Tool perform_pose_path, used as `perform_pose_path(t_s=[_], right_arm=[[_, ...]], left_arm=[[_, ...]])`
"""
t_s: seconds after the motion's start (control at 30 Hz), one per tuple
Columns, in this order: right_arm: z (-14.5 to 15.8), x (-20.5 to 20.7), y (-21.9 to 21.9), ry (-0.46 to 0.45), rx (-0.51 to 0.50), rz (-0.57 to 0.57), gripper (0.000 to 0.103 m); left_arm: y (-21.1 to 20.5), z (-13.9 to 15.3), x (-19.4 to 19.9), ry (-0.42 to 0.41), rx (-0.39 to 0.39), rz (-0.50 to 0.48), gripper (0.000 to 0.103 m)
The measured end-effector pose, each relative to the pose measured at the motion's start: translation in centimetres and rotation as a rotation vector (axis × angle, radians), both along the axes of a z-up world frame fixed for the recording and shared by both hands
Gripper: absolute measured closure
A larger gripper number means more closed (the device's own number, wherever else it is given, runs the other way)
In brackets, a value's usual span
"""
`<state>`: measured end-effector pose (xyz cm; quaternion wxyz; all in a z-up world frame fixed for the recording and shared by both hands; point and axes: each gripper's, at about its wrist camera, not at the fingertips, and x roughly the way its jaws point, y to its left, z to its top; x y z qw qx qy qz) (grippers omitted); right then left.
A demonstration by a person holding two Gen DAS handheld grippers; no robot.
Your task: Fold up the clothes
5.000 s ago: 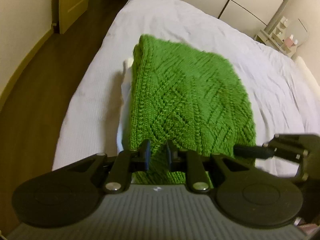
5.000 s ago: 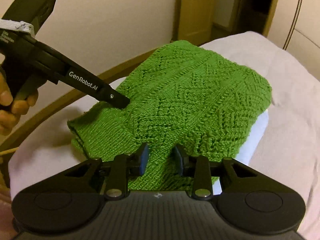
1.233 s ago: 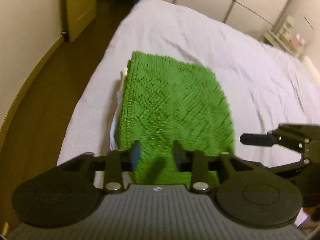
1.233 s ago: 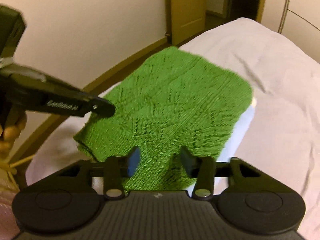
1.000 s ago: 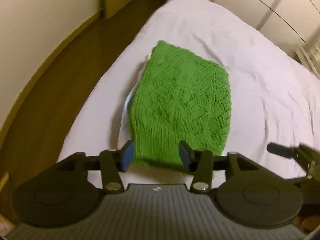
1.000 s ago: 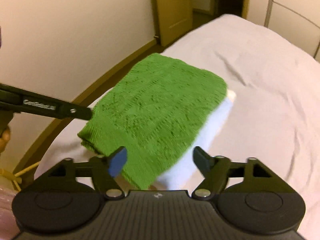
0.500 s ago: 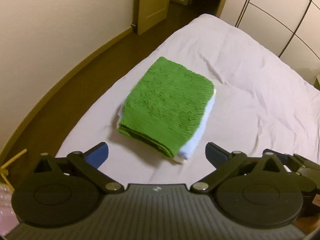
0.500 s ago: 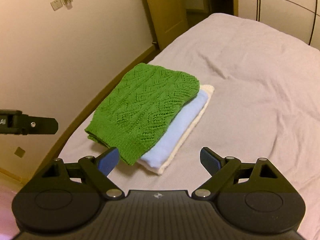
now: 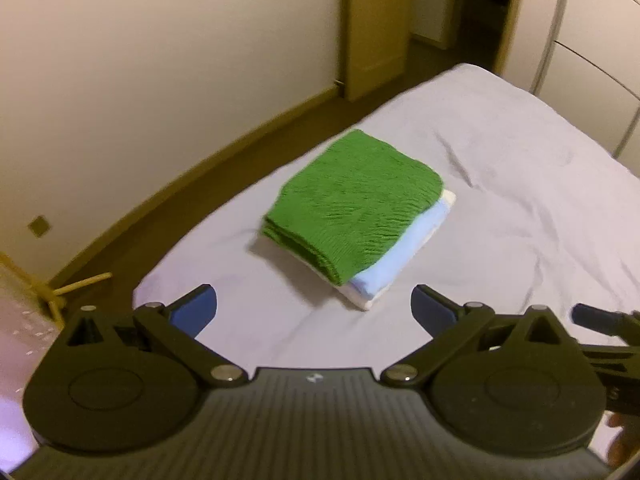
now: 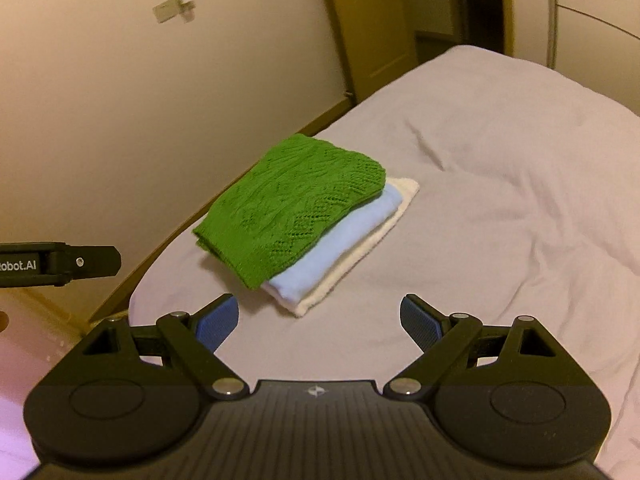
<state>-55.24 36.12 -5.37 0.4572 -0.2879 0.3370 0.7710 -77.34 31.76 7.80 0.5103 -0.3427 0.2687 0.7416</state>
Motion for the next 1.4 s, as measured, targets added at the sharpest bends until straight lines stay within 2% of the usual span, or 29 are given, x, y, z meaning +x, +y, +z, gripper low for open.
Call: perform_pose_path(t_s=[0.13, 0.23, 0.37, 0.47, 0.7, 0.87, 1.1, 1.4], right_arm=[[1.0, 2.1, -1.3, 0.002, 0.019, 0.073, 0.013], [1.4, 3.8, -2.2, -0.010, 0.017, 0.106, 0.013], [1.7, 5.7, -2.9, -0.018, 0.020, 0.146, 0.013], [1.9, 6.5, -3.1, -0.025, 0.024, 0.183, 0.013], [1.4, 7.9, -2.7, -0.035, 0.029, 0.253, 0.013], [0.4, 8.5, -1.4, -0.055, 0.020, 0.282, 0.013], [-1.4, 7.9, 1.0, -0.089, -0.006, 0.326, 0.013], [-3.2, 7.0, 4.0, -0.120, -0.018, 0.368, 0.013]], left_arm=[[-2.1, 0.6, 3.3, 0.076, 0.013, 0.052, 0.001], [-3.5, 1.1, 5.4, 0.058, 0.027, 0.082, 0.001], [-5.0, 1.6, 8.4, 0.115, 0.022, 0.131, 0.001], [-6.3, 1.9, 10.0, 0.127, 0.035, 0.161, 0.001], [-7.5, 1.1, 10.3, -0.029, 0.055, 0.273, 0.001], [-6.3, -1.1, 11.5, 0.019, 0.005, 0.315, 0.001], [-5.4, -4.1, 11.9, -0.001, -0.028, 0.361, 0.001], [-1.9, -6.7, 10.9, -0.010, -0.070, 0.388, 0.001]])
